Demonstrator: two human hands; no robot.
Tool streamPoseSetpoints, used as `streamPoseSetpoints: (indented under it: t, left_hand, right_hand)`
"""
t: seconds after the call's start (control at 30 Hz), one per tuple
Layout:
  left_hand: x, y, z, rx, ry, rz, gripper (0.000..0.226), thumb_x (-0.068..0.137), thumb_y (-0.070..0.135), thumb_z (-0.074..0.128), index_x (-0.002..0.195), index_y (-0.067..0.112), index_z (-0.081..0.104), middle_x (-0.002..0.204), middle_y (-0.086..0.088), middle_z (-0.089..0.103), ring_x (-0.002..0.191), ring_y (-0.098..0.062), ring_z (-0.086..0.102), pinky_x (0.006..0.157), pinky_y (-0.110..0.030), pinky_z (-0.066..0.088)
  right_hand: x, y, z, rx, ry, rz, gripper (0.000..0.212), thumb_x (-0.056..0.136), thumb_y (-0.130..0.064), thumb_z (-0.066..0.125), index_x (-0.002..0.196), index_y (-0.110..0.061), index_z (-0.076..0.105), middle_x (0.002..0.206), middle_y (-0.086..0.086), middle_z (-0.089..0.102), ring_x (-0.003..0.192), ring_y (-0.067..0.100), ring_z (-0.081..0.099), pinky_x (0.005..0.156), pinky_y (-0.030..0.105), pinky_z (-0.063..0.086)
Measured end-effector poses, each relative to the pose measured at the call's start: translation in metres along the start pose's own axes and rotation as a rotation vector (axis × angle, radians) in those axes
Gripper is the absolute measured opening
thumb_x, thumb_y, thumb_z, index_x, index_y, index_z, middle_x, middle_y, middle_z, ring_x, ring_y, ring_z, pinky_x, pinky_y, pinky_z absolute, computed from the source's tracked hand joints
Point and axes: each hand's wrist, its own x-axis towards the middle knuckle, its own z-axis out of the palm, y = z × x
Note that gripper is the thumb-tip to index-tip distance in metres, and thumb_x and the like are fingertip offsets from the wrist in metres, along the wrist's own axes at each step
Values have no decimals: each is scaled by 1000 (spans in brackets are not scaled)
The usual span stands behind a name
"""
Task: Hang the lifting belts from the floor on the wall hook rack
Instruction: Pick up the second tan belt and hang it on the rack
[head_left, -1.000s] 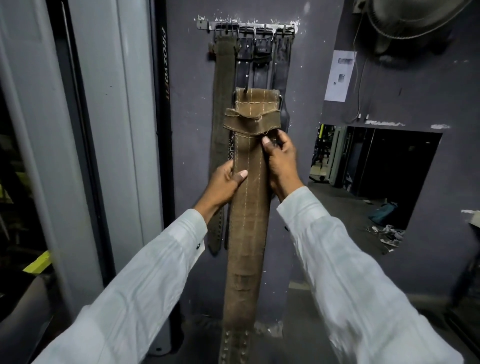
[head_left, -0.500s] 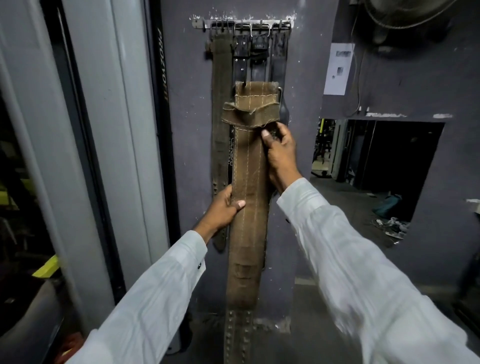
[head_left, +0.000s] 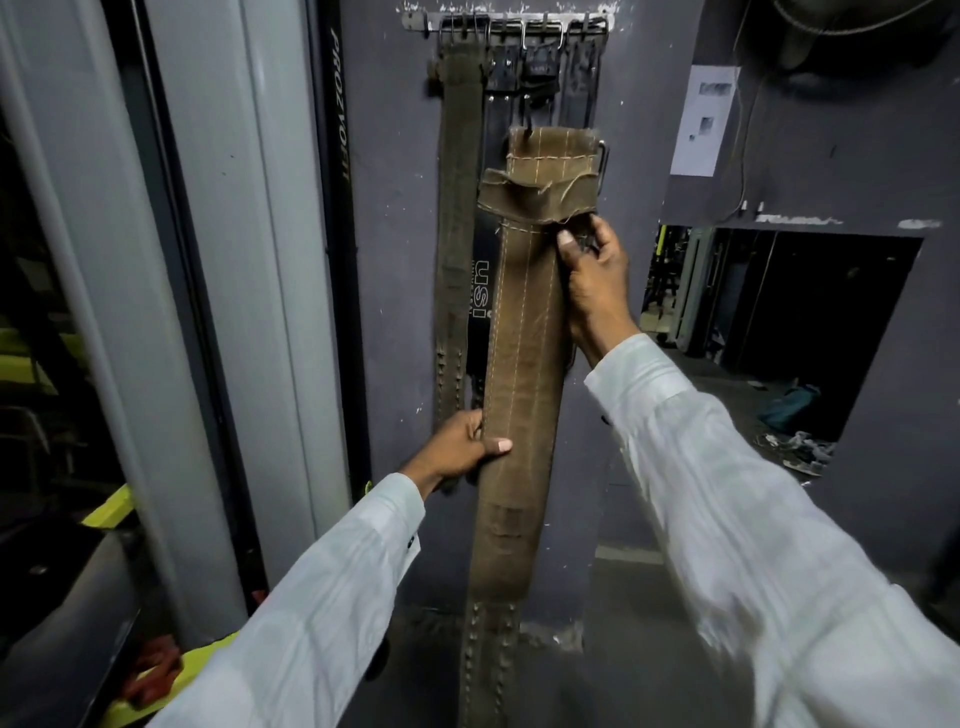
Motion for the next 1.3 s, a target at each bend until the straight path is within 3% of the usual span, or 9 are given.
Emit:
streamPoseSetpoints:
  t: [0.17, 0.4, 0.53, 0.67, 0.73, 0.83, 0.93, 1.03, 1.3]
  left_hand:
    - [-6, -8, 3, 4, -125, -121, 4, 93, 13, 66, 97, 15, 64, 91, -2, 70, 80, -15, 66, 65, -23, 56]
    - [8, 109, -32, -634, 88, 122, 38, 98, 46, 50, 84, 17, 70, 74, 0, 70, 71, -12, 69, 71, -35, 60]
    - [23, 133, -46, -430, 136, 25, 46, 88, 58, 60, 109, 18, 70, 101, -3, 76, 99, -19, 70, 97, -46, 54]
    - [33, 147, -45, -340, 261, 53, 34, 88, 46, 68, 96, 13, 70, 88, -2, 78, 84, -17, 73, 86, -34, 56]
    - [42, 144, -43, -333, 349, 133, 33, 90, 36, 69, 113, 13, 64, 101, -5, 76, 93, -21, 72, 85, -35, 57]
    - [48, 132, -32, -330, 411, 191, 31, 93, 28, 66, 121, 20, 56, 116, -6, 70, 103, -22, 69, 81, -34, 58]
    - [55, 118, -26, -419, 390, 196, 43, 90, 25, 69, 129, 14, 51, 118, -10, 69, 105, -24, 69, 88, -39, 58]
    - [65, 109, -16, -429, 349, 103, 63, 84, 30, 76, 137, 14, 45, 123, -14, 66, 107, -27, 69, 92, -44, 57]
    - [83, 107, -5, -205, 497, 268, 24, 92, 26, 66, 114, 16, 64, 112, -7, 73, 104, -24, 70, 95, -46, 56]
  right_hand:
    - [-5, 9, -6, 4, -50, 20, 25, 96, -5, 61, 106, -28, 63, 105, 2, 71, 100, 20, 67, 97, 42, 55]
    - [-24, 49, -28, -8, -218, 137, 37, 97, -7, 60, 133, -8, 53, 126, 14, 67, 112, 24, 66, 96, 39, 56]
    - [-27, 62, -36, -79, -273, 162, 37, 96, -2, 57, 131, -14, 53, 122, 7, 68, 114, 22, 65, 99, 40, 53]
    - [-30, 66, -46, -167, -404, 222, 41, 97, -3, 56, 131, -26, 56, 134, 8, 63, 127, 25, 58, 107, 48, 48]
    - [-28, 60, -49, -172, -446, 273, 44, 97, 1, 54, 132, -25, 54, 132, 8, 63, 124, 24, 60, 101, 42, 53]
    - [-17, 38, -58, -171, -542, 417, 40, 92, -2, 51, 130, -14, 57, 99, 1, 67, 91, 13, 64, 71, 26, 57]
    - [-3, 23, -64, -183, -602, 504, 23, 82, -29, 56, 97, -12, 61, 84, 0, 66, 85, 18, 63, 75, 33, 55]
    - [12, 21, -59, -267, -466, 411, 26, 93, -36, 64, 109, -15, 64, 99, 4, 73, 98, 25, 68, 86, 38, 57]
    - [16, 39, -59, -449, -410, 164, 24, 98, -25, 60, 120, -16, 54, 107, -1, 65, 103, 18, 66, 87, 30, 57]
